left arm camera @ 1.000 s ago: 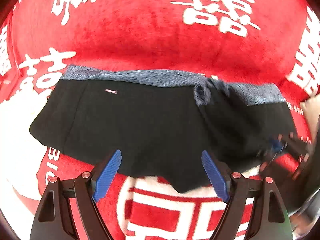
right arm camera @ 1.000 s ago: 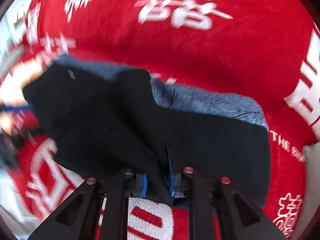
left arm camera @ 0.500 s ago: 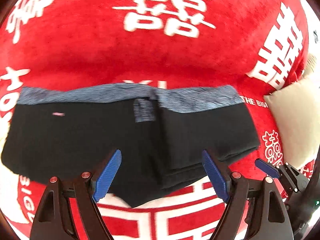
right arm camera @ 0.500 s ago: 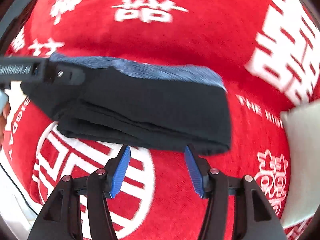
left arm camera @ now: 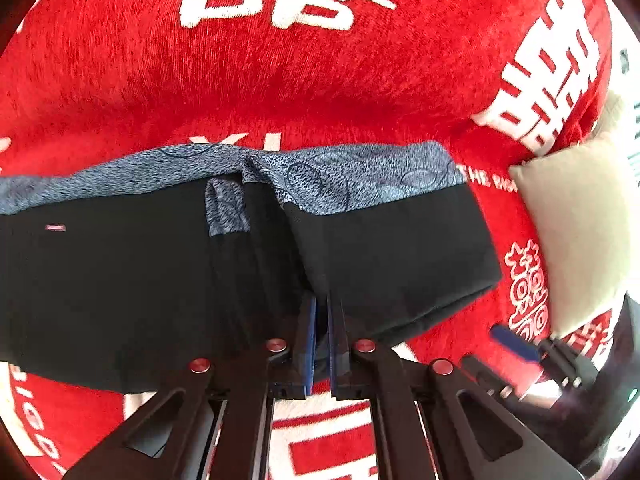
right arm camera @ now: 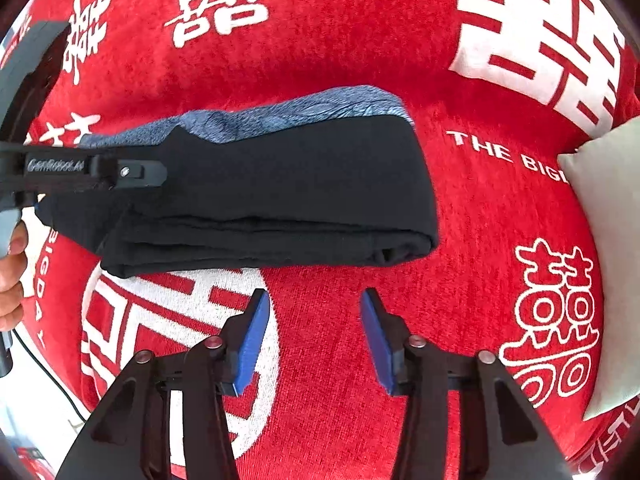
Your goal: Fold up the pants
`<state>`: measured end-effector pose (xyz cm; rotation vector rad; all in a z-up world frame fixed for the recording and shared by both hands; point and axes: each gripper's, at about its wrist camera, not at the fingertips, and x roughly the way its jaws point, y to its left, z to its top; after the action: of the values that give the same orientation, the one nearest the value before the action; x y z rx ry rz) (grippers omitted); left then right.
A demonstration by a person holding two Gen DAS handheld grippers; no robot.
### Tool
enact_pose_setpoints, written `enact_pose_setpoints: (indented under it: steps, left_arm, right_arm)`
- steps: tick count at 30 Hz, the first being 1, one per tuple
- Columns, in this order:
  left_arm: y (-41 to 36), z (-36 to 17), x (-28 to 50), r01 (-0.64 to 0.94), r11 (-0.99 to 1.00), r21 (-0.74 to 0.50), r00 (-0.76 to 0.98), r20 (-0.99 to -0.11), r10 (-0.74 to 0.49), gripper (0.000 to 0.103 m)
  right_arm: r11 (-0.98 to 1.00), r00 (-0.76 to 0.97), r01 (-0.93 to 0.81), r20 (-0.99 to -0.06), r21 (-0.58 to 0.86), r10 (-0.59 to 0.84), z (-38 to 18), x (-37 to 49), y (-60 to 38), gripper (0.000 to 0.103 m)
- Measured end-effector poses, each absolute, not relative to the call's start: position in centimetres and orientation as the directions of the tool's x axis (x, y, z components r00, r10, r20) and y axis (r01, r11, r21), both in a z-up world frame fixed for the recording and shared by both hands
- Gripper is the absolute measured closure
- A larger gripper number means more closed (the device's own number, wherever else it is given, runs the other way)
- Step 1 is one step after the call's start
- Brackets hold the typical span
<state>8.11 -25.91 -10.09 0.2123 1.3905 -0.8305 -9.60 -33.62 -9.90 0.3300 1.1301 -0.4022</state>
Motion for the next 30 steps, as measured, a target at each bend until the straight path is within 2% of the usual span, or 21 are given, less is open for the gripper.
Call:
enact_pose_setpoints:
  steps: [4, 7, 10, 13, 18, 19, 20, 22, 26, 30]
  left_arm:
    - [-24.0, -11.9, 6.9, 0.624, 0.725, -0.29, -0.052, -0.942, -0.332, 0.097]
    - [-22.6, -13.0, 6.5, 0.605, 0.731, -0.316, -0.048, -0.931, -0.362, 0.097]
    - [-22.8, -12.0, 6.6, 0.59, 0.75, -0.3, -0.013, -0.932, -0.362, 0.096]
    - [-22.8, -9.7, 6.7, 0.596, 0.774, -0.215, 0.071, -0.946, -0.317, 0.096]
    - [-24.7, -7.5, 7.7, 0.603, 0.771, -0.207, 0.106, -0.936, -0.334, 0.096]
    - [-25.6, -7.5, 7.9, 0.612, 0.764, -0.203, 0.11, -0.935, -0.337, 0.096]
    - [-26.7, -7.8, 8.0, 0.62, 0.759, -0.199, 0.109, -0.936, -0.335, 0.096]
    - [-28.6, -8.9, 8.2, 0.623, 0.757, -0.199, 0.099, -0.939, -0.328, 0.096]
    - [-30.3, -11.9, 8.6, 0.608, 0.782, -0.136, 0.108, -0.962, -0.251, 0.096]
    - [-30.2, -13.5, 8.9, 0.588, 0.797, -0.139, 0.092, -0.967, -0.236, 0.097]
  right_arm:
    - [0.882, 0.368, 0.468, -0.918, 0.047, -0.146, -9.4, -9.9, -33.9, 0.052]
    - [0.885, 0.364, 0.462, -0.922, 0.056, -0.132, -9.6, -9.9, -33.9, 0.052]
    - [0.883, 0.368, 0.464, -0.923, 0.078, -0.112, -9.6, -9.9, -34.3, 0.052]
    - [0.863, 0.39, 0.495, -0.913, 0.1, -0.118, -8.6, -9.9, -36.0, 0.052]
    - [0.826, 0.424, 0.546, -0.897, 0.141, -0.127, -7.3, -8.1, -40.3, 0.052]
    - [0.819, 0.432, 0.551, -0.894, 0.16, -0.116, -7.2, -7.3, -41.2, 0.054]
    - [0.814, 0.437, 0.554, -0.894, 0.177, -0.103, -7.3, -6.8, -41.8, 0.065]
    - [0.795, 0.432, 0.566, -0.9, 0.217, -0.062, -8.1, -4.9, -43.5, 0.073]
    - [0.797, 0.419, 0.562, -0.907, 0.22, -0.046, -9.4, -1.1, -45.2, 0.073]
    - [0.863, 0.342, 0.49, -0.938, 0.126, -0.057, -12.3, 2.6, -45.2, 0.075]
